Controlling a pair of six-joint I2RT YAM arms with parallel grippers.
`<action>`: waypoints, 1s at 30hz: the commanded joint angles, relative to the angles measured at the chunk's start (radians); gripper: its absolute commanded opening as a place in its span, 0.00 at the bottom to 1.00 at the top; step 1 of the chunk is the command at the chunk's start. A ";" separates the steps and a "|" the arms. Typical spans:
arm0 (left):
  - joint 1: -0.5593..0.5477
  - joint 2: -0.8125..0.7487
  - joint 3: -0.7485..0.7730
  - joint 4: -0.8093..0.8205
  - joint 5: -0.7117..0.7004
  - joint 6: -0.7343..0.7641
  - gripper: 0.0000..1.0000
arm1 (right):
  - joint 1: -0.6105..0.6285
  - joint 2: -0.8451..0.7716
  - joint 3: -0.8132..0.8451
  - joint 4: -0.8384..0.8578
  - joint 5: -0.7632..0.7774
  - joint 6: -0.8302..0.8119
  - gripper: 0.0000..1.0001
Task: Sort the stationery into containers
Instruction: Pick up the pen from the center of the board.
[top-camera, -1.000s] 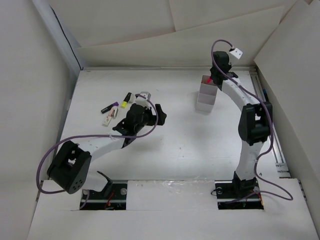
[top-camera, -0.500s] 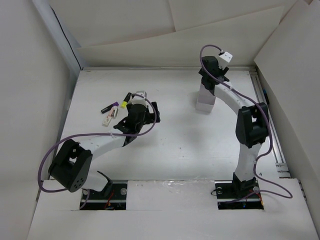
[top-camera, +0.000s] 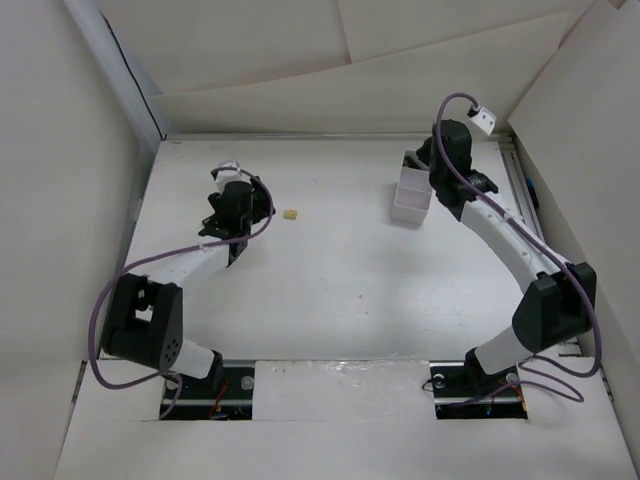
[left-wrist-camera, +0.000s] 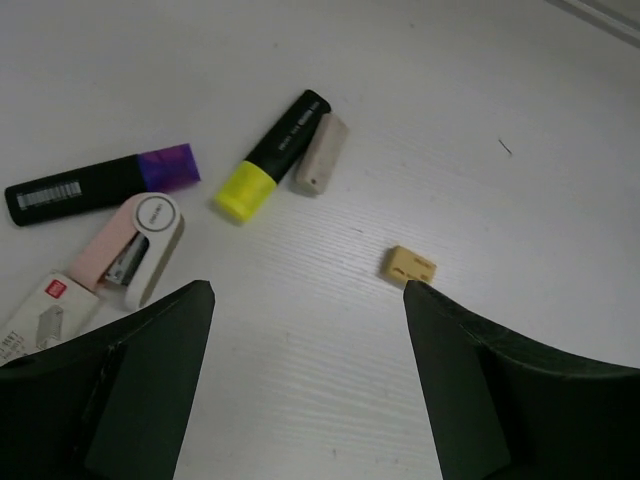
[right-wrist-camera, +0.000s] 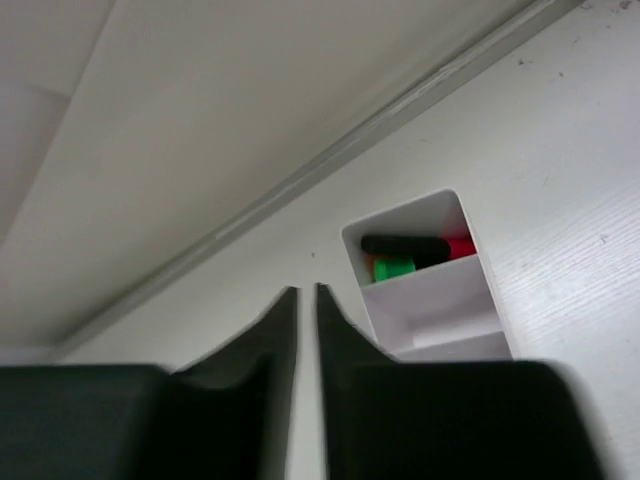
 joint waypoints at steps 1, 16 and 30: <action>0.065 0.063 0.071 -0.028 0.033 -0.040 0.73 | 0.059 -0.057 -0.099 0.018 -0.103 0.048 0.17; 0.074 0.384 0.394 -0.273 -0.038 0.049 0.48 | 0.180 -0.219 -0.267 0.018 -0.135 0.059 0.04; 0.084 0.559 0.586 -0.427 -0.102 0.152 0.52 | 0.149 -0.255 -0.305 0.036 -0.197 0.059 0.16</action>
